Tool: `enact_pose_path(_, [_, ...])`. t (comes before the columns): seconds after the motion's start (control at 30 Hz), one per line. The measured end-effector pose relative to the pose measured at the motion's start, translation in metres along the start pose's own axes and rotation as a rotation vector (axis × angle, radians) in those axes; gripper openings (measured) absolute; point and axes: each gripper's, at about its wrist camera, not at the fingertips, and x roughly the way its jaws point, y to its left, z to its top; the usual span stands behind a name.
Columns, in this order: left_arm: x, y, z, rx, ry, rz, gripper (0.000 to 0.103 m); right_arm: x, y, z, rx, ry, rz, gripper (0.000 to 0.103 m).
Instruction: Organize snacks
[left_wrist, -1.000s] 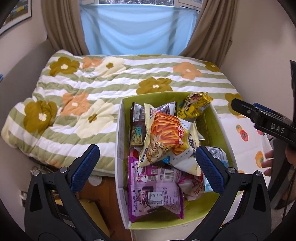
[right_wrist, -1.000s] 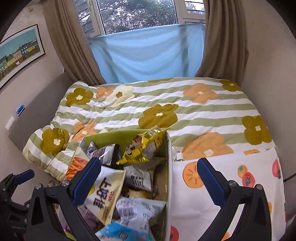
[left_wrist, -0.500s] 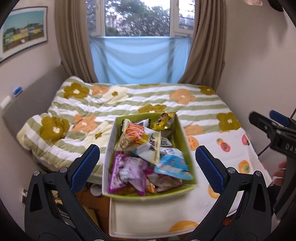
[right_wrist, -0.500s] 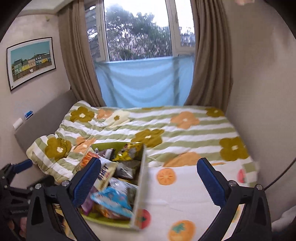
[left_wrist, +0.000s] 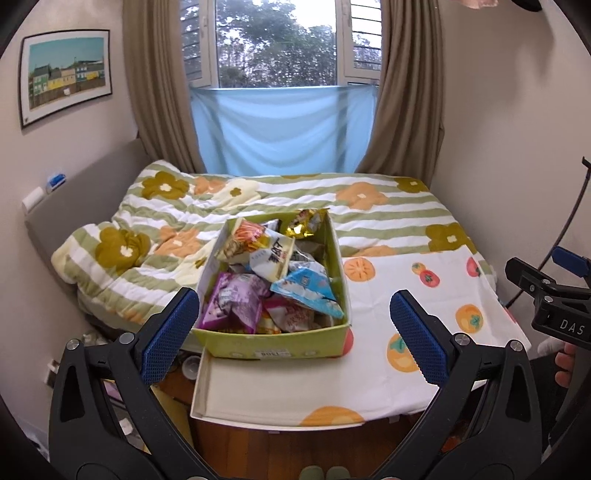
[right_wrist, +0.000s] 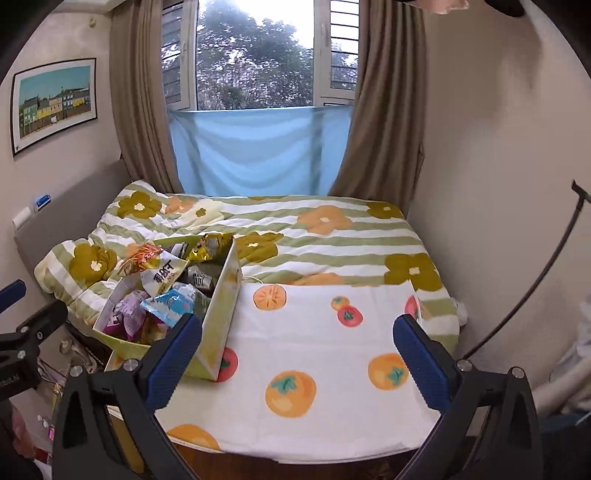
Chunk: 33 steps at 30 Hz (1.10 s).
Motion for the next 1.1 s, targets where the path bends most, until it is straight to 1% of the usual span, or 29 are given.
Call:
enact_pose_path(0.13, [-0.003, -0.003, -0.003, 0.019, -0.006, -0.001, 0.103, -0.009, -0.003, -0.009, 0.022, -0.017, -0.020, 0.103])
enact_pose_path(0.53, [-0.010, -0.008, -0.005, 0.015, -0.037, -0.022, 0.103, -0.023, -0.001, -0.016, 0.022, -0.064, -0.012, 0.103])
enact_pose_path(1.1, [-0.012, -0.011, -0.006, 0.017, -0.049, -0.017, 0.103, -0.027, -0.006, -0.017, 0.029, -0.069, -0.016, 0.103])
